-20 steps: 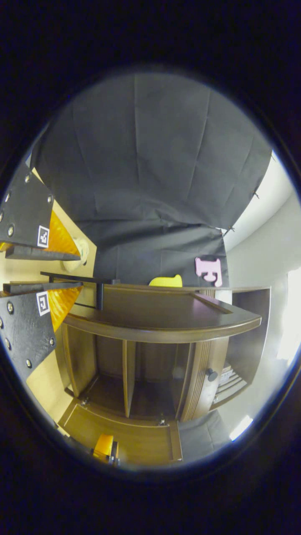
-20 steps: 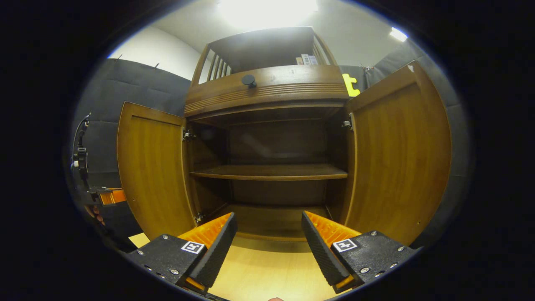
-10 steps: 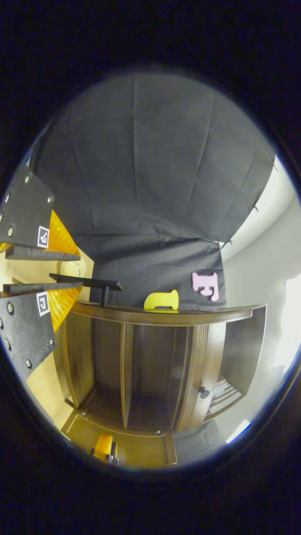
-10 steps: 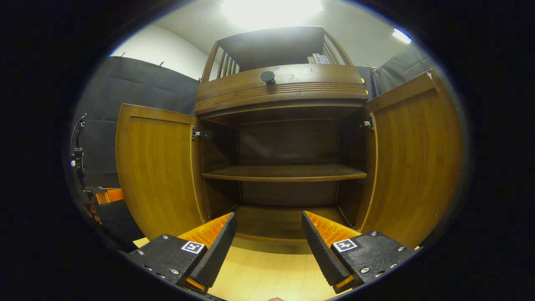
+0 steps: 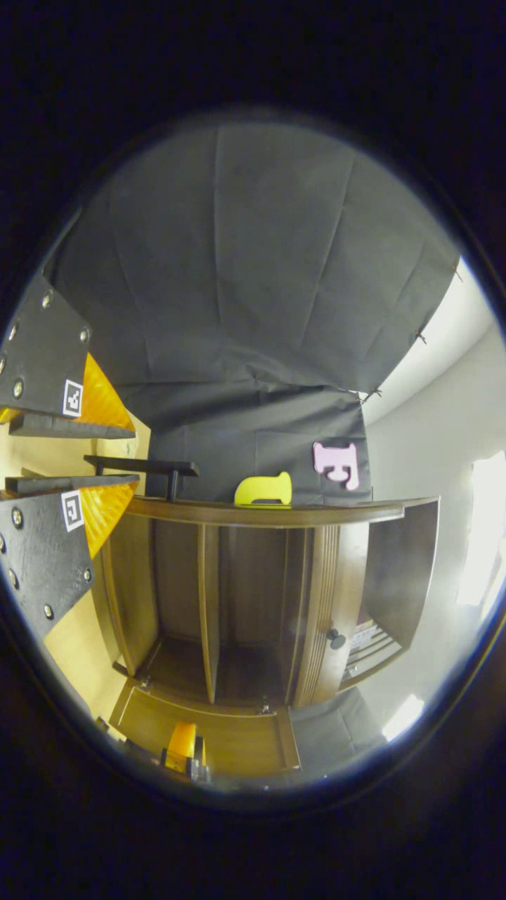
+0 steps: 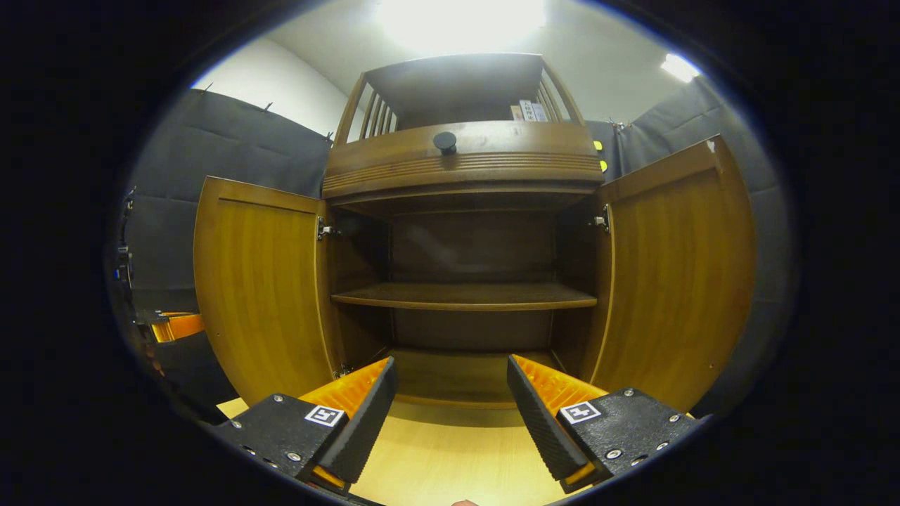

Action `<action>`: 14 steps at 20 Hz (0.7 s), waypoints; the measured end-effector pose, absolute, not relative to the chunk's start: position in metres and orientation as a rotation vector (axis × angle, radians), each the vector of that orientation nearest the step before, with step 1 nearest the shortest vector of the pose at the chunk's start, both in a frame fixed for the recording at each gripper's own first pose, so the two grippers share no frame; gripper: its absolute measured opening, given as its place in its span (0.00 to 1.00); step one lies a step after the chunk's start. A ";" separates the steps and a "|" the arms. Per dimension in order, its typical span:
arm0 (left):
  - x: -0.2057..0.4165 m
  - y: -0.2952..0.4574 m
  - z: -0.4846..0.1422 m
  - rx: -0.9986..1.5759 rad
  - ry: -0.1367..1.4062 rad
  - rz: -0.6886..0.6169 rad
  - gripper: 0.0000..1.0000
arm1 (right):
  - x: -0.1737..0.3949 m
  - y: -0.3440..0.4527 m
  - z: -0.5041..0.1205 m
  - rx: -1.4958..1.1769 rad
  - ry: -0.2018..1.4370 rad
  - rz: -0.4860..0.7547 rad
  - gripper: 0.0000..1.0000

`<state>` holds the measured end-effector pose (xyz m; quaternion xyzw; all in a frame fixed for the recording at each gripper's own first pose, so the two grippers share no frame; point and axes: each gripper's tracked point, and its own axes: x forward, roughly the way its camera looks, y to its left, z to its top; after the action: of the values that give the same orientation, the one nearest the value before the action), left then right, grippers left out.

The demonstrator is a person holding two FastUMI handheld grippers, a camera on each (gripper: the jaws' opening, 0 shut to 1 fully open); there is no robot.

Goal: Open the right door of the double-door shoe cabinet with the right hand, and open the left door with the left hand.

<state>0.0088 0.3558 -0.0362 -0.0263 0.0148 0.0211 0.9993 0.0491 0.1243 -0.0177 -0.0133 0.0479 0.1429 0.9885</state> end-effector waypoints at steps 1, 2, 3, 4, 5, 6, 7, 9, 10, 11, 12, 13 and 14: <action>0.004 0.354 -0.032 -0.045 0.021 0.046 0.23 | 0.045 0.117 -0.016 -0.033 0.093 0.287 0.93; 0.002 0.351 -0.030 -0.042 0.013 0.047 0.27 | 0.039 0.110 -0.015 -0.034 0.092 0.288 0.96; -0.001 0.346 -0.026 -0.043 0.006 0.043 0.21 | 0.033 0.101 -0.013 -0.034 0.086 0.288 0.96; -0.005 0.341 -0.023 -0.044 -0.001 0.038 0.27 | 0.026 0.091 -0.010 -0.033 0.079 0.281 0.96; -0.009 0.334 -0.021 -0.046 -0.007 0.032 0.27 | 0.018 0.080 -0.009 -0.032 0.074 0.270 0.95; -0.019 0.325 -0.022 -0.045 -0.012 0.029 0.25 | 0.010 0.070 -0.008 -0.030 0.073 0.262 0.95; -0.028 0.315 -0.020 -0.044 -0.014 0.022 0.23 | 0.001 0.059 -0.008 -0.031 0.076 0.256 0.95; -0.047 0.291 -0.013 -0.045 -0.022 0.002 0.19 | -0.014 0.036 -0.007 -0.041 0.075 0.235 0.95; -0.053 0.279 -0.009 -0.042 -0.027 -0.008 0.21 | -0.021 0.025 -0.006 -0.046 0.073 0.222 0.95; -0.058 0.272 -0.008 -0.036 -0.028 -0.012 0.22 | -0.028 0.015 -0.006 -0.048 0.072 0.210 0.95; -0.064 0.262 -0.007 -0.031 -0.025 -0.021 0.23 | -0.035 0.006 -0.006 -0.047 0.072 0.199 0.95; -0.068 0.254 -0.007 -0.031 -0.022 -0.031 0.25 | -0.042 -0.002 -0.006 -0.044 0.072 0.189 0.95; -0.072 0.246 -0.008 -0.032 -0.023 -0.041 0.26 | -0.047 -0.010 -0.006 -0.040 0.073 0.179 0.95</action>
<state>-0.0723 0.2458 -0.0079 -0.0161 -0.0115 -0.0203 0.9996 -0.0471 -0.0098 -0.0061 -0.0202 0.0367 0.0895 0.9951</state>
